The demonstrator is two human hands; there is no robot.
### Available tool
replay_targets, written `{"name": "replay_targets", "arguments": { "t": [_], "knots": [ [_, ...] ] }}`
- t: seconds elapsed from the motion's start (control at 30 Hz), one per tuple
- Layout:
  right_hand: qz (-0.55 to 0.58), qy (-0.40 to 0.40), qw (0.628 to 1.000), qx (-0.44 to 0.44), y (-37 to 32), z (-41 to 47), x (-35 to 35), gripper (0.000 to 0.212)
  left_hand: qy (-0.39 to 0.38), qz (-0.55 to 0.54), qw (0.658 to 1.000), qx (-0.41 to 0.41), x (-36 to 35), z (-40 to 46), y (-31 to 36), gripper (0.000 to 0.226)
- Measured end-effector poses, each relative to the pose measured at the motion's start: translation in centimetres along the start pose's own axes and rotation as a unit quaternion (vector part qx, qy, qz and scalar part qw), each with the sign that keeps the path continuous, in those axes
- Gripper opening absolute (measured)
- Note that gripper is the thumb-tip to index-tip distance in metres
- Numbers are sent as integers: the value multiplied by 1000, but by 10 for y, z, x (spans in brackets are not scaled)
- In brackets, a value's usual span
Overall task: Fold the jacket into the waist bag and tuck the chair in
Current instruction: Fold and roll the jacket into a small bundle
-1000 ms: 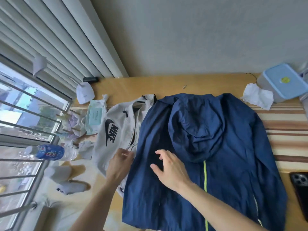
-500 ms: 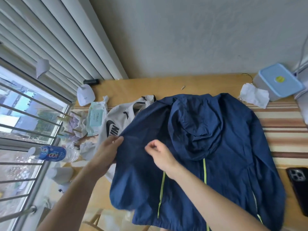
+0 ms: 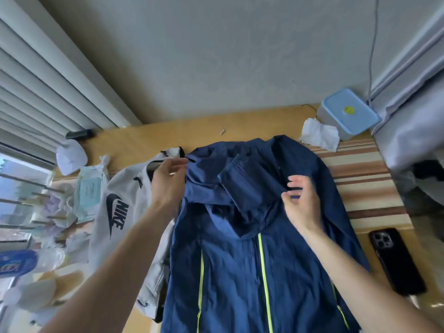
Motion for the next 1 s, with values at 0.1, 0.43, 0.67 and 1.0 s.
{"name": "replay_targets", "arguments": {
  "t": [0.1, 0.43, 0.67, 1.0],
  "knots": [
    [-133, -117, 960, 217, -9, -21, -39, 57, -46, 137, 989, -21, -9, 11, -34, 37],
    [-42, -23, 993, 104, -31, 37, -86, 16, -64, 334, 934, -111, -49, 48, -73, 48],
    [452, 76, 845, -276, 2, 72, 1, 19, -20, 360, 930, -68, 11, 57, -85, 72],
    [-57, 201, 975, -70, 41, 73, 10, 51, -17, 476, 858, -191, -13, 39, -59, 81]
  ]
}}
Point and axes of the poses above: each hand's wrist, its own z-axis towards the middle knuckle, its own x-axis out of the back of the hand, y = z × x, the point moved 1 cm from there along z, towards the middle knuckle, and after that the axes turned 7 degrees about -x, right-handed, at the moved point
